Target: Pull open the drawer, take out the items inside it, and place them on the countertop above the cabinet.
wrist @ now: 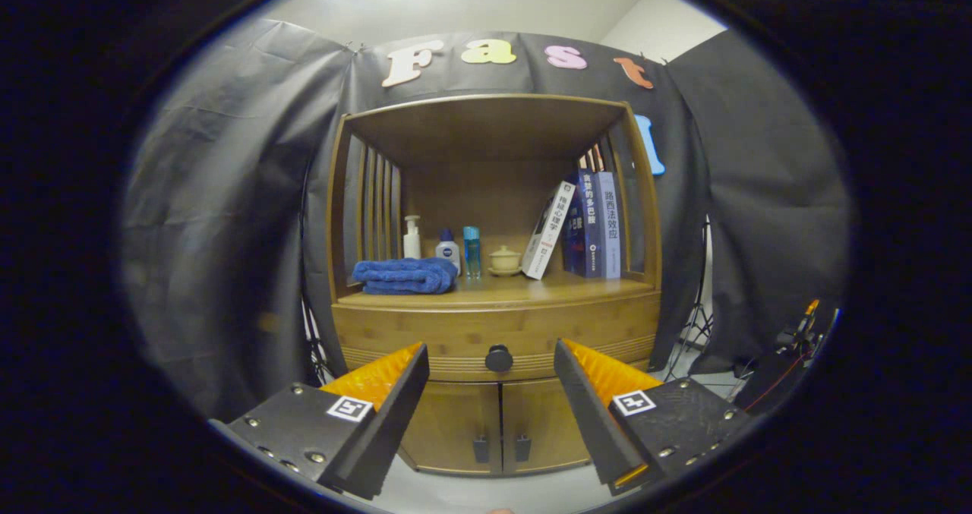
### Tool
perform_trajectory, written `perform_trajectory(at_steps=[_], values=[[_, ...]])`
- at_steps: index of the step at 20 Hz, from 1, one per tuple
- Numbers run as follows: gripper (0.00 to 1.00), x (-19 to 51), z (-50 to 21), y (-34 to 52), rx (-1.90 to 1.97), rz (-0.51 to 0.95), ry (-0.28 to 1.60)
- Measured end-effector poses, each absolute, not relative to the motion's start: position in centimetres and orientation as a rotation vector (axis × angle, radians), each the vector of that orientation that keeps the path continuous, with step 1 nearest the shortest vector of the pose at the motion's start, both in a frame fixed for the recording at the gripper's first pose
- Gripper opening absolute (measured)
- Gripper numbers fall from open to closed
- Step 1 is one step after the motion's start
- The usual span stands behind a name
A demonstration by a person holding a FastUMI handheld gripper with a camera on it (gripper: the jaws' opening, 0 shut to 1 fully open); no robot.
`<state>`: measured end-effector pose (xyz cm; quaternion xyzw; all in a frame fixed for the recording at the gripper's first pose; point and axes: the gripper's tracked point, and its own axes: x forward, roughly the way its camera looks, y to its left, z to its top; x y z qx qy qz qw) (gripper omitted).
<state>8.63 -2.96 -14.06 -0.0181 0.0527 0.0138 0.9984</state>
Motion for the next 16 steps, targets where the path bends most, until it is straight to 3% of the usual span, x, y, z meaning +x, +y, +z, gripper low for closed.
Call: perform_trajectory(at_steps=[7,12,16], values=[[0.99,14.1,-23.2,-3.6,-0.023,0.0,0.239],[0.99,18.8,-22.5,-4.9,-0.014,-0.031,0.207],[0.87,21.6,-23.7,-4.8,-0.047,0.004,0.229]])
